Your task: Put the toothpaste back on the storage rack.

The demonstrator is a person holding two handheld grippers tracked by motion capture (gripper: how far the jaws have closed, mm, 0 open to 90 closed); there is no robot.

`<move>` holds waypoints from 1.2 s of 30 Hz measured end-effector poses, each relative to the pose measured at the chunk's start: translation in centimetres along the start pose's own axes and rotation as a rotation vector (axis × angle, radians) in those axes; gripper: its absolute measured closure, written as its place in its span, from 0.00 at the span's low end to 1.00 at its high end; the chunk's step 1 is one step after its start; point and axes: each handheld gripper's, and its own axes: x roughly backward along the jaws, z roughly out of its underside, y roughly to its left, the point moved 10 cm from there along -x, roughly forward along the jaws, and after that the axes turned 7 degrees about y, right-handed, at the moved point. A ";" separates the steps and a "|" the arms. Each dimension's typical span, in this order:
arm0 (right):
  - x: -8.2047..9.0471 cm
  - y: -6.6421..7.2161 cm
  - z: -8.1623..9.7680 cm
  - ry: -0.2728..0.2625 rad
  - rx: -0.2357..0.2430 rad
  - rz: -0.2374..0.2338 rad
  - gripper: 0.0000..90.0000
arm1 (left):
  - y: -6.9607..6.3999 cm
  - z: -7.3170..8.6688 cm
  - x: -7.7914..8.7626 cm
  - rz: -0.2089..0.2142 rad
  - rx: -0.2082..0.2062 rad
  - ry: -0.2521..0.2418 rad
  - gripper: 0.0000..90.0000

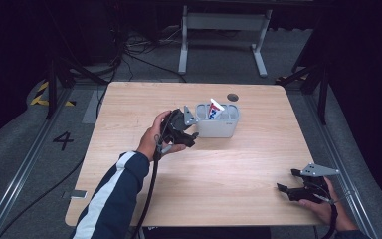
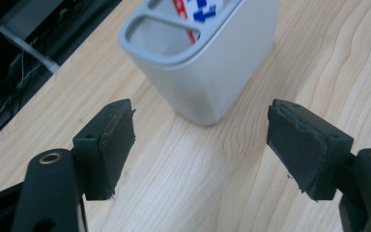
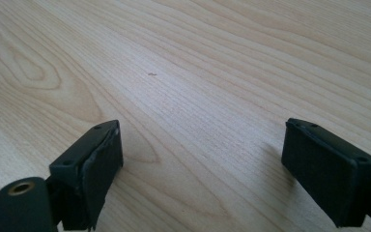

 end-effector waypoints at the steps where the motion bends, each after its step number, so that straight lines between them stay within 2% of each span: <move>1: 0.0 0.0 0.0 0.000 0.000 0.000 0.16 | 0.0 0.4 0.1 0.000 0.000 0.010 0.28; 7: 0.0 0.0 0.0 0.000 -0.001 0.001 0.16 | 0.3 2.4 0.4 -0.009 0.010 0.027 0.27; 13: 0.0 0.0 0.0 0.000 -0.001 0.002 0.16 | 0.5 4.4 1.0 -0.021 -0.002 0.060 0.27; 17: 0.0 0.0 0.0 0.000 -0.001 0.002 0.16 | 0.5 5.1 1.3 -0.024 -0.002 0.055 0.25; 19: 0.0 0.0 0.0 0.000 -0.001 0.002 0.16 | 0.7 5.7 1.6 -0.031 -0.002 0.068 0.25; 32: 0.0 0.0 0.0 0.000 -0.001 0.002 0.16 | 1.1 9.1 2.9 -0.048 0.010 0.109 0.24; 36: 0.0 0.0 0.0 0.000 -0.001 0.002 0.16 | 1.2 10.4 3.1 -0.049 0.027 0.121 0.24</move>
